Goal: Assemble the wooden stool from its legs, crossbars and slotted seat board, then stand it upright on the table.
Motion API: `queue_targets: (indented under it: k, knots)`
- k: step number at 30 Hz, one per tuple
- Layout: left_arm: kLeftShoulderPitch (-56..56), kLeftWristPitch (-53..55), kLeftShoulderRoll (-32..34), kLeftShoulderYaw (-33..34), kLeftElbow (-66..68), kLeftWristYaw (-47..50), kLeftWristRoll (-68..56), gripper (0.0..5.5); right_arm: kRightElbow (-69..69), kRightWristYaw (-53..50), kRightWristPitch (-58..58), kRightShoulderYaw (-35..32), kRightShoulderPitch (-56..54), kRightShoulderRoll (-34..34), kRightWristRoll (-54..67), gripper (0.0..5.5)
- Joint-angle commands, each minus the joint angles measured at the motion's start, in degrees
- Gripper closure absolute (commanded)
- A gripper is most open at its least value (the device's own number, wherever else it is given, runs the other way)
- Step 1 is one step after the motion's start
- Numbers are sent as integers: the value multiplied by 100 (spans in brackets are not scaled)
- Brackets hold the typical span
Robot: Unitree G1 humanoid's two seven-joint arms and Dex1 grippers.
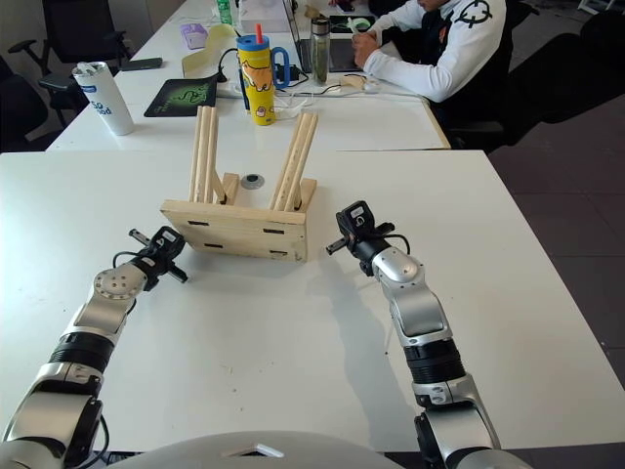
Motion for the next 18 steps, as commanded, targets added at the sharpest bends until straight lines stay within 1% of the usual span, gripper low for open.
queue_targets:
  k: [1,6,10,15,18]
  knots:
    - [175,49,-148,-285,-476,-305,39,550,253,-72,130,65,-25,-27,-124,547]
    - [538,355,-288,-307,-1148,-309,-67,550,649,-33,-192,-12,-22,-7,-89,547]
    - [634,534,-475,-237,-1145,-279,-212,550,1194,-25,-741,-29,-44,-97,-168,547]
    - [708,788,-645,-114,-1176,-215,-415,550,2617,-224,-1763,-61,-622,-283,-478,547]
    - [690,946,-799,0,-1226,-254,-660,550,3511,-161,-2359,-152,-1066,-299,-447,547]
